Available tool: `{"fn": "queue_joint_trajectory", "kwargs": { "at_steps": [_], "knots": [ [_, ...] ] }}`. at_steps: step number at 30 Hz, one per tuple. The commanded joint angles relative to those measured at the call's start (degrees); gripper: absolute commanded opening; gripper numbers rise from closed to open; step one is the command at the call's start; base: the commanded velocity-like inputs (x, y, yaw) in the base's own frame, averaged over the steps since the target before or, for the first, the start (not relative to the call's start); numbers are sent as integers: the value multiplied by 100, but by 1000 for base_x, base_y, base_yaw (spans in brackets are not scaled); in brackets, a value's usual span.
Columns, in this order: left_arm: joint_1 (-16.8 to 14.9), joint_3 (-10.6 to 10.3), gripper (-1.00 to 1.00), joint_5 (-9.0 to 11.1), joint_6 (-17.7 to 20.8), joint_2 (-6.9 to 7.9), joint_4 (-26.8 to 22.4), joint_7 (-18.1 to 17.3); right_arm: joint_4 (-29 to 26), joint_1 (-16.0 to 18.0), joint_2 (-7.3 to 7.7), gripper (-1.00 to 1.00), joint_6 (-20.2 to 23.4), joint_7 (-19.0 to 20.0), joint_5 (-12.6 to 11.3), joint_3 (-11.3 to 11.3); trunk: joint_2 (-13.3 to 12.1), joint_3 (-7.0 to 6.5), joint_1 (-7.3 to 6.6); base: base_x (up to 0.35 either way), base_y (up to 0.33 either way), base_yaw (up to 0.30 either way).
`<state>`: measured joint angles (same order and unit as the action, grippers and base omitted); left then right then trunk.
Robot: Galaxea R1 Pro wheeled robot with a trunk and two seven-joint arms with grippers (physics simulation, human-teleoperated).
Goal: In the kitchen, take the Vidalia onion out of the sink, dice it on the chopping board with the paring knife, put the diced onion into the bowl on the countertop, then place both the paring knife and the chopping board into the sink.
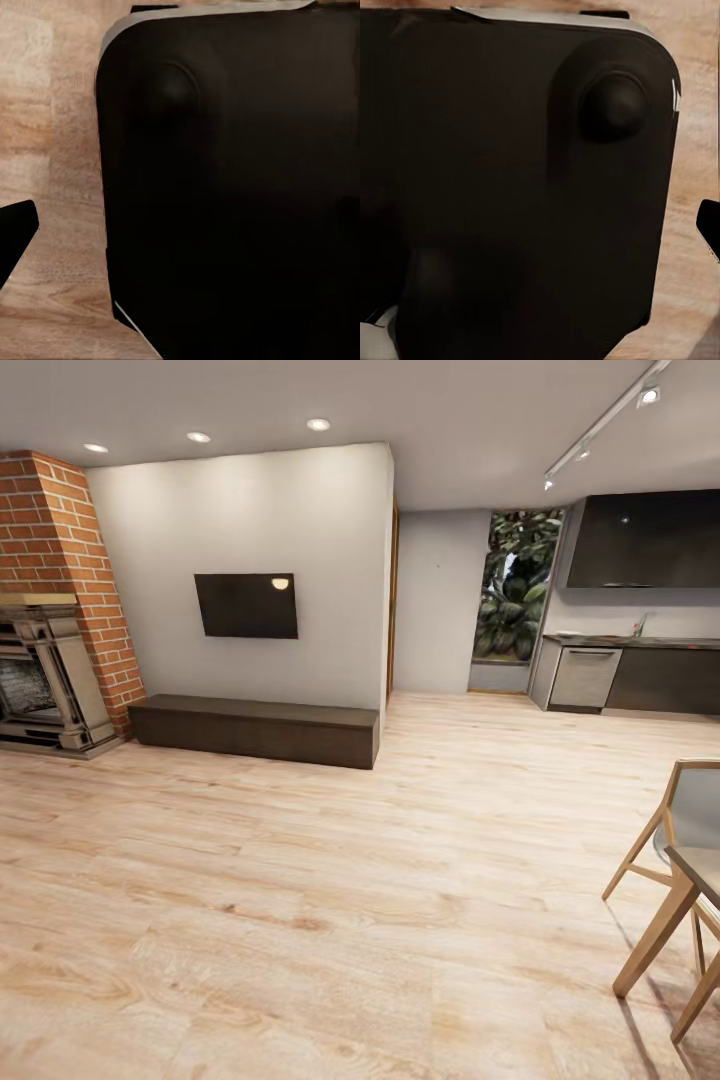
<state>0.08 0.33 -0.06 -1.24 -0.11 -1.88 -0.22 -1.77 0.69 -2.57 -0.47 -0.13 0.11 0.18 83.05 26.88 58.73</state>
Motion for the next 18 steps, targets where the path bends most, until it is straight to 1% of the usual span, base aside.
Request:
{"fn": "queue_joint_trajectory", "kwargs": {
  "at_steps": [1,5,10,16,17,18],
  "knots": [
    [1,9,100,-2,-44,20,-38,6,-33,2,7,100,-38,-3,-1,-6,3,5,0,0,0,0],
    [1,16,100,-3,-173,73,-167,22,-162,2,28,100,-167,-9,2,-9,3,5,0,0,0,0],
    [1,31,100,-5,-333,161,-329,57,-324,2,106,100,-327,-92,12,-17,3,5,0,0,0,0],
    [1,29,100,-5,-526,170,-522,209,-518,2,152,100,-520,-248,15,-11,3,5,0,0,0,0],
    [1,29,100,2,-695,174,-2829,384,-3228,2,161,100,-847,-257,15,-10,3,5,0,0,0,0],
    [1,29,100,8,-748,176,-2855,430,-3294,2,167,100,-956,-261,15,-8,3,5,0,0,0,0]
  ]
}}
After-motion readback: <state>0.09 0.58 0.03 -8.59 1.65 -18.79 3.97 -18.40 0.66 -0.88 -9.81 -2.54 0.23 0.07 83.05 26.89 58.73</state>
